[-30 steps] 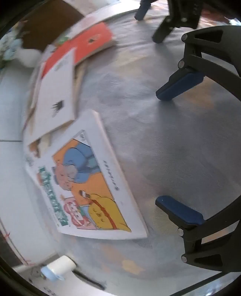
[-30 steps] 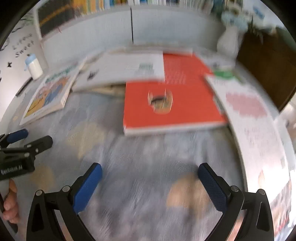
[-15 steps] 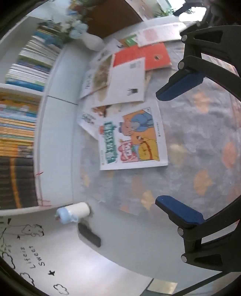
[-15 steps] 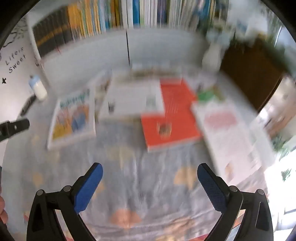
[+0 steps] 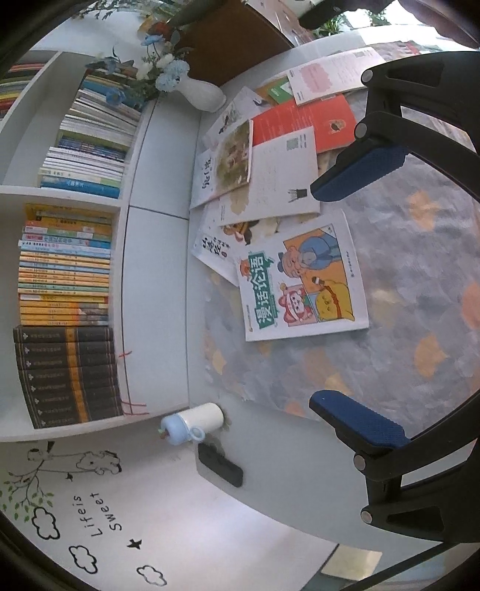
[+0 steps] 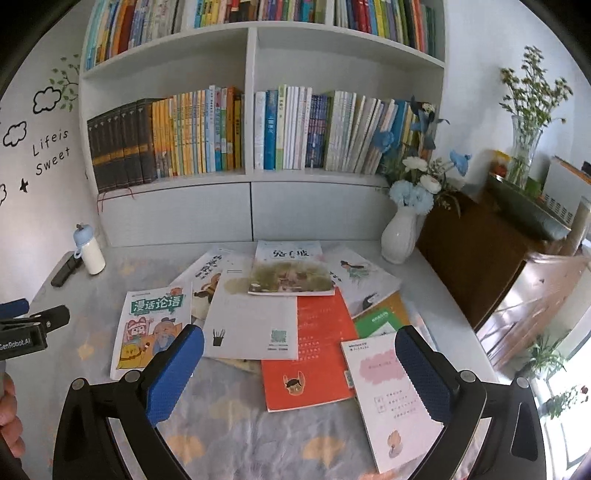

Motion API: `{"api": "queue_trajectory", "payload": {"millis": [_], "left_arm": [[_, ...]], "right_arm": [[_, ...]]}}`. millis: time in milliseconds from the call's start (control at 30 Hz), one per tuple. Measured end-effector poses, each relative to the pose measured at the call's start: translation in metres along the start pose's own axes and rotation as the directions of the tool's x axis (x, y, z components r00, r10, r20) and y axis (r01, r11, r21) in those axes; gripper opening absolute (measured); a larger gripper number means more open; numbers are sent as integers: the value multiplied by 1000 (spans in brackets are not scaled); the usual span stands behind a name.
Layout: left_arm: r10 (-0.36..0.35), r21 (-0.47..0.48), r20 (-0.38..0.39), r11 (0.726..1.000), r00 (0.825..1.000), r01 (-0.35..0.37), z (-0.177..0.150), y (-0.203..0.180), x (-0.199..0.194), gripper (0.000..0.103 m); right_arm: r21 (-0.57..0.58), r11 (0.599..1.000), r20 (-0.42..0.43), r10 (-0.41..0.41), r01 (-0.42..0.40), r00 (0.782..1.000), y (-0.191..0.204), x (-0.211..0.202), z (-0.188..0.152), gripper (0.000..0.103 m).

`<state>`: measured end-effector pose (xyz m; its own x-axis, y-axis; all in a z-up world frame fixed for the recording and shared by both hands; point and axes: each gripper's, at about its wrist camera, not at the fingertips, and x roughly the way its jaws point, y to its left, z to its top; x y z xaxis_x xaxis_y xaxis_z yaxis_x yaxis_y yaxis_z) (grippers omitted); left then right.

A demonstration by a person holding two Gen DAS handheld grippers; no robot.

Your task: Organize books

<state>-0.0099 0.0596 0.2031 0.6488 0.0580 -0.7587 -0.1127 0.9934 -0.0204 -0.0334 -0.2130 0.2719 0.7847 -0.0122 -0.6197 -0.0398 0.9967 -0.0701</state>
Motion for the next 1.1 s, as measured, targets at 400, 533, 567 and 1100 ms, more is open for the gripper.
{"api": "queue_trajectory", "payload": {"millis": [400, 533, 567, 1100], "left_arm": [[-6, 2, -32, 1000, 999, 6, 0, -2, 20, 102], [-24, -19, -39, 1000, 999, 23, -2, 14, 29, 102], [-19, -32, -37, 999, 999, 18, -1, 21, 30, 102], [-19, -78, -8, 997, 1000, 18, 2, 48, 39, 102]], "right_arm": [[8, 999, -37, 50, -50, 998, 11, 19, -4, 103], [54, 994, -67, 97, -94, 993, 13, 28, -9, 103], [65, 992, -73, 114, -110, 991, 15, 29, -11, 103], [9, 991, -109, 132, -132, 985, 51, 46, -16, 103]]}}
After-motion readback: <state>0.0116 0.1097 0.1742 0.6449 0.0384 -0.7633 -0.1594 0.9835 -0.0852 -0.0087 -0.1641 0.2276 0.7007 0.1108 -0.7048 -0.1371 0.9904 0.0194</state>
